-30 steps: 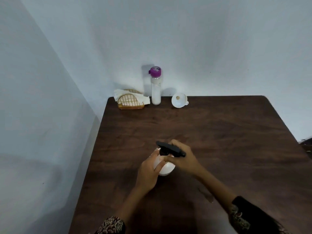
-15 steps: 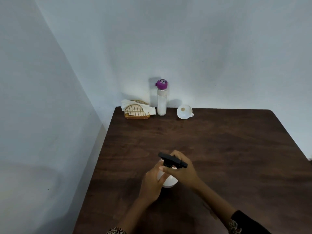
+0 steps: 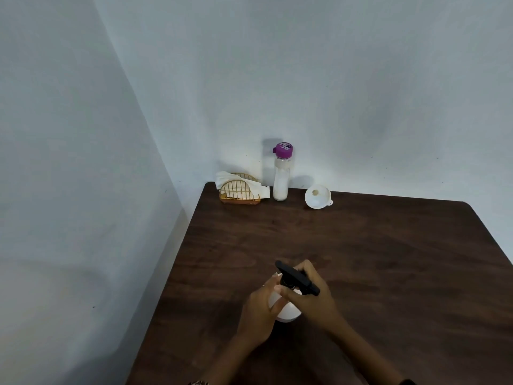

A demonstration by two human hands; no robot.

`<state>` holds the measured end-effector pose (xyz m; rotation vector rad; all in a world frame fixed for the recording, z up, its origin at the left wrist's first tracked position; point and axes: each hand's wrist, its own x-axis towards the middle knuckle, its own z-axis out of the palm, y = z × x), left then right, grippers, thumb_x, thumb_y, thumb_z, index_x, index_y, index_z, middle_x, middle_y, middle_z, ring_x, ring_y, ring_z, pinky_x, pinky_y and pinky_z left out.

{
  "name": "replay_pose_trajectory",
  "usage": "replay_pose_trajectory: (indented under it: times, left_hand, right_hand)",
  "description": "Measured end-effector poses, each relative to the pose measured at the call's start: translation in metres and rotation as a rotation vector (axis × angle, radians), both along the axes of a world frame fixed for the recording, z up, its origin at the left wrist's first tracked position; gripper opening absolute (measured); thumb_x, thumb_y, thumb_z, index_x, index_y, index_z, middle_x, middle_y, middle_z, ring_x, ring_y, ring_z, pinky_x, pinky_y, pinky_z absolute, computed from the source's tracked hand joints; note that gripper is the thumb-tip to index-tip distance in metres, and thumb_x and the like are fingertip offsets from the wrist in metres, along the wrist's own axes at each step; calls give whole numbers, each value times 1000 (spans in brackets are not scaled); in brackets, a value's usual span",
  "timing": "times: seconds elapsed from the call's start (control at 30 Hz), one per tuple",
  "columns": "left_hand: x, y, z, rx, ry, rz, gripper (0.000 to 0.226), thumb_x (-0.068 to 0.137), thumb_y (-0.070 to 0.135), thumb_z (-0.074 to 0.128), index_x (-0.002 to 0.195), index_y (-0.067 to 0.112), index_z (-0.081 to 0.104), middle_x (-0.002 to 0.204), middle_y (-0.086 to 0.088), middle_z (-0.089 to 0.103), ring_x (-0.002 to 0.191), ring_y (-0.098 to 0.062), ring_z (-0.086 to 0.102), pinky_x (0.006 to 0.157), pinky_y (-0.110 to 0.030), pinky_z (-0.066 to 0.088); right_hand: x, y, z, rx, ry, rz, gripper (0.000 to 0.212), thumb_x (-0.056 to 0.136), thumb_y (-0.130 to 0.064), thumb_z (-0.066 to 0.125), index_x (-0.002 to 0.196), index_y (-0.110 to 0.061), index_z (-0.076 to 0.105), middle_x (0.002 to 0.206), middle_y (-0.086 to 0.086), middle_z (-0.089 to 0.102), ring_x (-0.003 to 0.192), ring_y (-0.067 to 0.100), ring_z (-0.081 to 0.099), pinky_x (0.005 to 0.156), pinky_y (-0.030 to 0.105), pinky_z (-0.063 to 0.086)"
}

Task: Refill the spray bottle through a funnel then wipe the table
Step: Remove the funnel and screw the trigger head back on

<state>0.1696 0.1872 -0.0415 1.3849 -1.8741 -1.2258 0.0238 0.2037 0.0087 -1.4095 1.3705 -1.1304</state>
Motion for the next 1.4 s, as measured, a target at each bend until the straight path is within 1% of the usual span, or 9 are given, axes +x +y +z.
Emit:
replay_pose_trajectory:
  times: [0.13,0.27,0.37,0.57,0.8,1.0,1.13,1.23,1.4]
  left_hand:
    - [0,-1,0,0,-7,1,72,80,77,37,135,32,47,133,14,56,121,3,50,102,-30,43]
    - [-1,-1,-2,-5,-15,15,76,75,80,37,135,34,46,132,15,56,118,2,52,99,-29,45]
    - [0,-1,0,-14,-4,-6,71,78,77,38,136,36,43,134,16,55,119,3,51,99,-27,44]
    - [0,-1,4,7,-2,7,67,79,77,38,132,38,47,130,21,55,117,7,51,99,-24,44]
    - [2,-2,-1,16,-17,-13,61,81,67,43,134,36,45,133,17,55,118,5,51,98,-26,45]
    - [2,-3,3,24,-12,4,64,80,74,41,133,39,46,130,20,57,116,7,51,99,-26,44]
    - [2,-2,8,22,-10,-2,84,70,83,33,137,34,43,135,22,46,121,8,43,99,-13,36]
    - [2,-2,3,33,2,-24,69,76,79,38,134,42,44,139,19,47,123,8,44,101,-19,40]
    - [3,-2,6,37,-12,-21,76,74,83,32,135,39,45,138,19,50,124,5,46,101,-22,40]
  right_hand:
    - [-24,-6,12,90,40,302,45,82,-18,69,124,-26,53,113,-4,58,107,13,59,91,27,49]
    - [-21,-7,13,28,109,181,27,73,-41,69,98,-35,63,94,-7,65,89,15,63,81,34,53]
    - [-1,0,3,-33,91,-31,25,72,-37,76,80,-30,53,81,-3,63,75,15,62,68,32,52]
    - [-25,-8,11,83,101,292,40,81,-14,70,117,-23,56,106,-8,61,103,12,61,88,27,50]
    - [-3,-2,5,-9,97,-30,30,66,-45,77,79,-27,56,80,-2,65,76,17,64,69,39,52]
    - [-27,-14,15,89,102,300,36,77,-10,75,109,-18,61,102,-4,65,99,13,64,85,26,51]
    - [-17,-9,11,19,97,142,24,71,-25,76,93,-24,67,90,-2,68,88,16,66,79,35,54]
    - [-3,-1,6,6,66,-22,23,69,-28,78,82,-25,59,82,-1,68,80,18,65,74,37,53]
    - [-18,-6,9,51,131,204,38,75,-17,75,108,-27,58,101,-9,63,96,15,64,84,31,52]
